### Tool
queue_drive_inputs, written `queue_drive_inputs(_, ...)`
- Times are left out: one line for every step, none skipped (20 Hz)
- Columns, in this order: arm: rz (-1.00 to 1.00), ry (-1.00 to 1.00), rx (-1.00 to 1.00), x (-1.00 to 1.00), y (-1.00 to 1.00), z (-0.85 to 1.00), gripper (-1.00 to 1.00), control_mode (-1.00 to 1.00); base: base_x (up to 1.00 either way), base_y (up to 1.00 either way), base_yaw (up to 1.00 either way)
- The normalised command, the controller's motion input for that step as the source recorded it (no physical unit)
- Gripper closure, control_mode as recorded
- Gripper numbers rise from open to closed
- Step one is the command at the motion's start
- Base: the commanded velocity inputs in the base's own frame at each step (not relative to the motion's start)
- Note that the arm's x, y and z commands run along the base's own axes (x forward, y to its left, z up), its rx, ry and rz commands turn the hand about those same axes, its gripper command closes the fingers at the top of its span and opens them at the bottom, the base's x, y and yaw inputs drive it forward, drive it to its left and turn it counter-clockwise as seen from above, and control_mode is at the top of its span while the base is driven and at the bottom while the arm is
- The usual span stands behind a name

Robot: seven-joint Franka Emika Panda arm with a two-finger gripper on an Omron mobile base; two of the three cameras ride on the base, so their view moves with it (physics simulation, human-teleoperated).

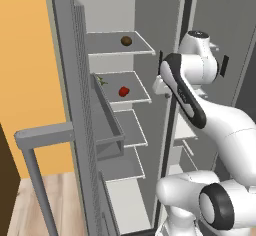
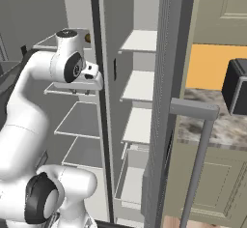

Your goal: Take the bell pepper and kiwi from the fridge shelf and place them in the freezer drawer to begin freezing them.

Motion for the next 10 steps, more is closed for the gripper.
queue_drive_inputs(0.00,0.00,0.00,-0.06,0.00,0.00,-1.00,-1.00,0.00,0.00,0.00)
queue_drive_inputs(0.00,-0.02,0.00,-0.20,0.00,0.00,-1.00,-1.00,0.00,0.00,0.00)
queue_drive_inputs(0.00,-0.15,0.00,-0.41,0.02,0.00,-1.00,-1.00,0.00,0.00,0.00)
queue_drive_inputs(0.00,-0.24,-0.04,-0.22,0.14,0.00,-1.00,-1.00,0.00,0.00,0.00)
queue_drive_inputs(0.03,-0.34,-0.10,-0.19,0.30,0.00,-1.00,-1.00,0.00,0.00,0.00)
queue_drive_inputs(0.05,-0.32,-0.11,0.00,0.41,0.00,-1.00,-1.00,0.00,0.00,0.00)
queue_drive_inputs(0.06,-0.26,-0.10,0.00,0.49,0.00,-1.00,-1.00,0.00,0.00,0.00)
queue_drive_inputs(0.06,-0.21,-0.10,0.05,0.59,0.00,-1.00,-1.00,0.00,0.00,0.00)
queue_drive_inputs(0.05,-0.18,-0.09,0.21,0.66,0.00,-1.00,-1.00,0.00,0.00,0.00)
queue_drive_inputs(0.02,-0.17,-0.08,0.34,0.66,0.00,-1.00,-1.00,0.00,0.00,0.00)
